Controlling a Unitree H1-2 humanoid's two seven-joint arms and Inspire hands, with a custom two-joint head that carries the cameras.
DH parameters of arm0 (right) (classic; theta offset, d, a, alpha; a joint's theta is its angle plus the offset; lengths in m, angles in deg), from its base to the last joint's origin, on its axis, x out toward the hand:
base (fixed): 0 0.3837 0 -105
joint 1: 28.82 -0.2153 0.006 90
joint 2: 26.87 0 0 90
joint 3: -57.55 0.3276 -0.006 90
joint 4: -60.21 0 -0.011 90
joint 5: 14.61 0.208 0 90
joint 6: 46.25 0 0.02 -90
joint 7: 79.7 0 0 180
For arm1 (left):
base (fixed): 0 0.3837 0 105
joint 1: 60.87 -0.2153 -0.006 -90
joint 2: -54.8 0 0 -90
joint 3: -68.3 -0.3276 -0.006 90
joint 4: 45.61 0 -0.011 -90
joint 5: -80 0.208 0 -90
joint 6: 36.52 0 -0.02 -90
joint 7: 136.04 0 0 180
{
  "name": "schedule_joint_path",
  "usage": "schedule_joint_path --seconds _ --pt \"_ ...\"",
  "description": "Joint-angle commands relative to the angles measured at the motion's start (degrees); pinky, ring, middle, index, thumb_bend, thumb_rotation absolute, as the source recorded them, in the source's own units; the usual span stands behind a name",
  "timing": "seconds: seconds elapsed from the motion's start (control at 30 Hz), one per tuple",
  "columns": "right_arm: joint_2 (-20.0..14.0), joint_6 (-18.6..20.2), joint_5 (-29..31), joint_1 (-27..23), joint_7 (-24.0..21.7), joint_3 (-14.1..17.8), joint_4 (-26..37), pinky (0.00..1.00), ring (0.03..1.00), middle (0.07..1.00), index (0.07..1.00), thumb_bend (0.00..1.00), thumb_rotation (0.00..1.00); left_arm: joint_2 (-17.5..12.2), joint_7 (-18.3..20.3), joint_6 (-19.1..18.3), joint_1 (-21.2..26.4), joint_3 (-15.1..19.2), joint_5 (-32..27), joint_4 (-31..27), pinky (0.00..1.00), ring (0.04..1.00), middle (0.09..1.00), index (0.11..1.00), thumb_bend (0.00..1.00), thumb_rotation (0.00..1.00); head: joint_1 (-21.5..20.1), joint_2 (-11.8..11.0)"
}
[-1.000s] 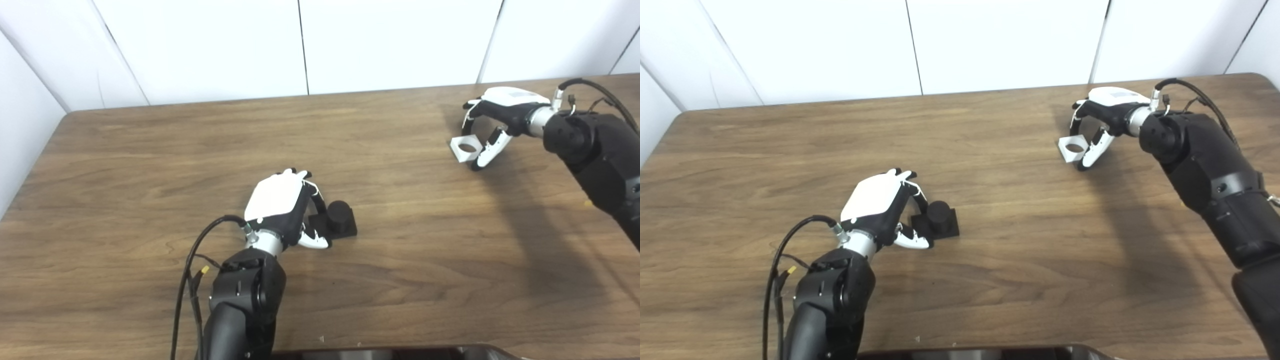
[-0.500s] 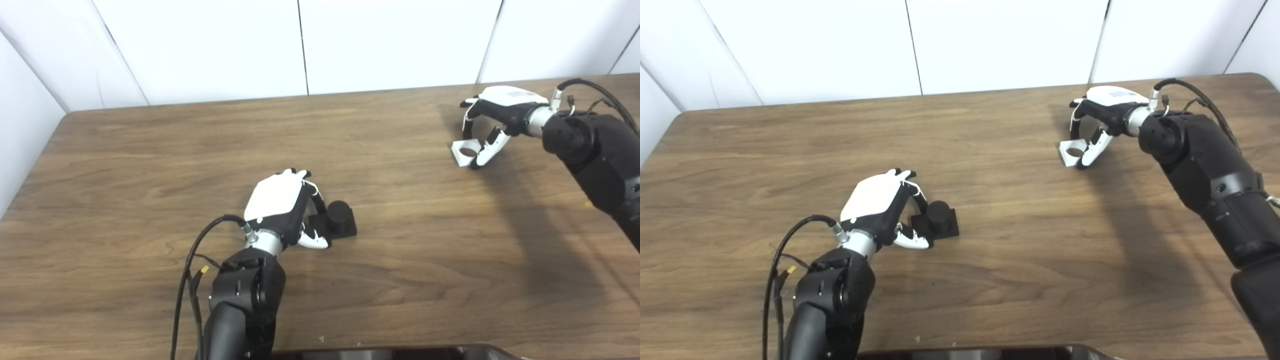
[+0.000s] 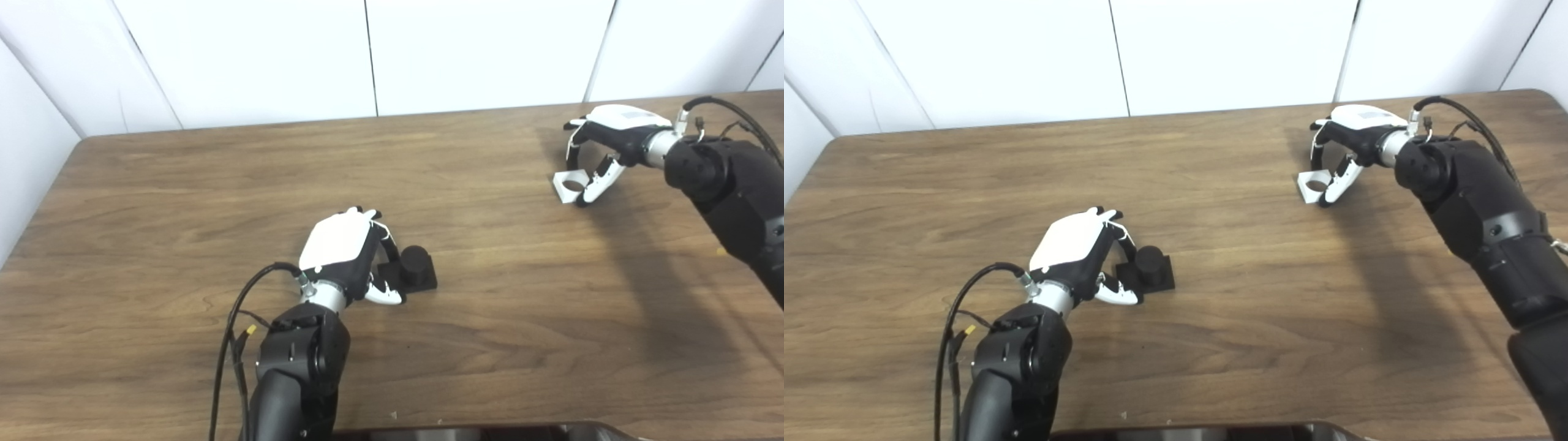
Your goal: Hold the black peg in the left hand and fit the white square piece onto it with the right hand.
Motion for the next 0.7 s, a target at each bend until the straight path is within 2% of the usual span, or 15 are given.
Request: schedule_joint_path --seconds 0.0,0.33,0.67 --pt "-0.3 -0.4 -0.2 -2.0 2.2 0.9 0.5 0.96 1.000 0.949 0.494 0.52 0.15 0.2 -0.7 0.6 1.8 -0.1 0.5 -1.0 1.00 1.000 0.939 0.489 0.52 0.06 0.0 0.0" --pt "-0.8 -0.6 0.2 -1.4 2.9 1.3 1.9 0.96 1.000 0.945 0.493 0.53 0.14 0.2 -0.3 0.4 1.8 -0.1 0.7 -0.8 1.00 1.000 0.938 0.489 0.52 0.06 -0.3 -0.1" --pt "-1.7 0.4 0.3 -1.1 0.5 2.1 8.1 0.96 1.000 0.949 0.493 0.53 0.15 0.1 -1.7 0.9 1.4 -0.2 0.0 -0.2 1.00 1.000 0.935 0.488 0.52 0.06 -0.9 -0.5"
